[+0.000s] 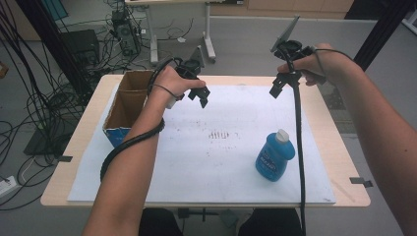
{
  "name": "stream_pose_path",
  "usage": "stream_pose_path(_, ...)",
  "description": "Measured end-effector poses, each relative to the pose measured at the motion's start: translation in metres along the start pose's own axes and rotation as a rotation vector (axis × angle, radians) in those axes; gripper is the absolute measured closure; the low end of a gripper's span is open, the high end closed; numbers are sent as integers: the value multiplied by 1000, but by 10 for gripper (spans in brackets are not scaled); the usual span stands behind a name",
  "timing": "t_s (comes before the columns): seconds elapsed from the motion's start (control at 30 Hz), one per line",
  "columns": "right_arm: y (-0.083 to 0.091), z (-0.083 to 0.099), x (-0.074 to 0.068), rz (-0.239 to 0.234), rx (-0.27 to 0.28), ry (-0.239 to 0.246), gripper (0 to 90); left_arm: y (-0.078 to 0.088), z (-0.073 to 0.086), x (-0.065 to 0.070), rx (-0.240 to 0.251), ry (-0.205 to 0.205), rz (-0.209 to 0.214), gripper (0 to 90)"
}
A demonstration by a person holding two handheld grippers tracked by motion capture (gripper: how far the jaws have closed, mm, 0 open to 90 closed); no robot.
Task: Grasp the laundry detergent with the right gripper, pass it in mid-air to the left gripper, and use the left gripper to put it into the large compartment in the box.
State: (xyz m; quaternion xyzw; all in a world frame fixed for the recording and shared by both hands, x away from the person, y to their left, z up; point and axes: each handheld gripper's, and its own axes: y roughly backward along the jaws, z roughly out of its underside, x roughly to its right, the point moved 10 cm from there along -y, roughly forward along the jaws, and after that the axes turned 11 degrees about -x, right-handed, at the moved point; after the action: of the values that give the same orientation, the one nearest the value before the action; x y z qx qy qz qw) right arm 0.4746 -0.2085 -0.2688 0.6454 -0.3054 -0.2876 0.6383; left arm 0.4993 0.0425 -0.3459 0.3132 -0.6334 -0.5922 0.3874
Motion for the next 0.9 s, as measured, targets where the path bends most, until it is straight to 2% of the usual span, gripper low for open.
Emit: stream_pose_path(0.9, 2, 1, 2, 11, 0, 1, 102, 1, -2, 2, 4, -12, 2, 127)
